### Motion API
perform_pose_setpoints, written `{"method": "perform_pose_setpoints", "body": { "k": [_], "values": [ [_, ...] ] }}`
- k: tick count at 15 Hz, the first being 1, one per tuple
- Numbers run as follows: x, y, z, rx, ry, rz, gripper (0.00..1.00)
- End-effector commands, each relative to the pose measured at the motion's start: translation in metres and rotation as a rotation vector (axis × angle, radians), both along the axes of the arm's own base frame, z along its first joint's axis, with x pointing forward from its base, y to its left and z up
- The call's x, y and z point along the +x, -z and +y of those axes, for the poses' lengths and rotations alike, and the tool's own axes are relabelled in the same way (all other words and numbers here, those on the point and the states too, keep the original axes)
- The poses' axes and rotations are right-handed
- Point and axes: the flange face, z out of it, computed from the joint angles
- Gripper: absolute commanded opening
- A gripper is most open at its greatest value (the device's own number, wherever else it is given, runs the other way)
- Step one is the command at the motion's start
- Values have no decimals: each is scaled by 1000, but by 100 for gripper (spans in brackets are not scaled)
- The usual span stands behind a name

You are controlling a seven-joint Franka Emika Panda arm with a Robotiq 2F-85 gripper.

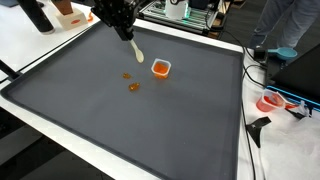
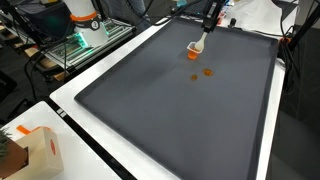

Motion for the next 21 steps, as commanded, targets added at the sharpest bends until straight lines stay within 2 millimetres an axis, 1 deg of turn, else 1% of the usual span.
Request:
{"method": "perform_pose_setpoints", "body": {
  "k": [1, 5, 9, 10, 19, 20, 21],
  "values": [
    [-1, -9, 10, -108, 1, -19, 3],
    [-1, -11, 18, -168, -28, -27, 3],
    [-1, -12, 21, -213, -67, -23, 3],
    [1, -10, 20, -176, -59, -30, 13],
    [2, -12, 22, -183, -66, -35, 13],
    [4, -7, 23, -222, -29, -43, 3],
    [6, -2, 25, -262, 6, -47, 3]
  ]
}}
